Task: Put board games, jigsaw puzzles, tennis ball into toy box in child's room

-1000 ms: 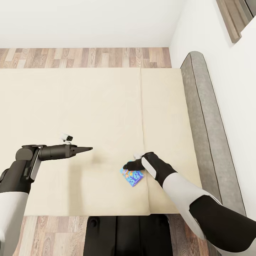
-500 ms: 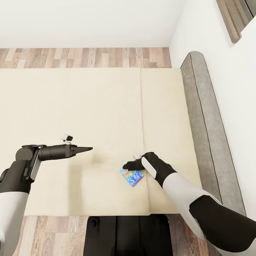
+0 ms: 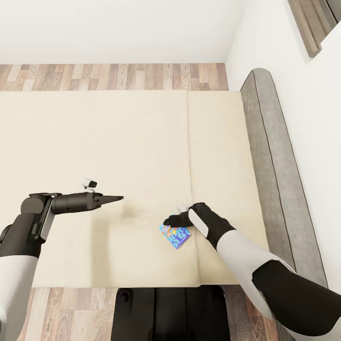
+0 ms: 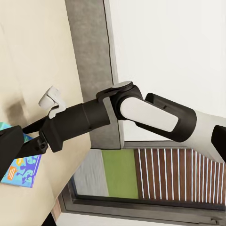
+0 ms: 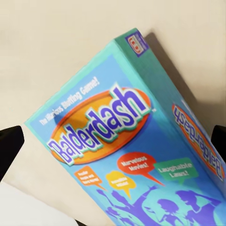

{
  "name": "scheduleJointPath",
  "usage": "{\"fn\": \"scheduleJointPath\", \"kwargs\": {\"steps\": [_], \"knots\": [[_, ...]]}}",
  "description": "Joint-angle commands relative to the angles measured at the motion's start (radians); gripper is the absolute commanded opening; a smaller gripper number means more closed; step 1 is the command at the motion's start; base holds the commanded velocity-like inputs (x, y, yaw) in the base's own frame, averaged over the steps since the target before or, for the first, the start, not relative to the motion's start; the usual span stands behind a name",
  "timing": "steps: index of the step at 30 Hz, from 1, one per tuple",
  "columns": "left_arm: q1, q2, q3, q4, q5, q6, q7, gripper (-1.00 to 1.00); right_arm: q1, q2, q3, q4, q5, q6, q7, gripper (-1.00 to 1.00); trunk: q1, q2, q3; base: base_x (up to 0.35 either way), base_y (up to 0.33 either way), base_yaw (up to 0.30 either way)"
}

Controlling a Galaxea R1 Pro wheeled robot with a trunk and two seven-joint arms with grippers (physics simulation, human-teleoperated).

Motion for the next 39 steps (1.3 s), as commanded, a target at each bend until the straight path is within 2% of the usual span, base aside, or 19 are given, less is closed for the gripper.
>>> {"fn": "scheduleJointPath", "kwargs": {"steps": [1,39], "knots": [[0.0,0.0,0.0,0.0,-0.001,0.011,-0.004,1.0,-0.001,0.0,0.002,0.0,0.006,0.003,0.005,1.0,0.001,-0.002,-0.001,0.0,0.0,0.0],[0.0,0.0,0.0,0.001,0.0,0.011,-0.004,1.0,0.0,0.0,0.002,0.0,0.006,-0.001,0.004,1.0,0.001,-0.002,-0.001,0.0,0.017,0.0]]}}
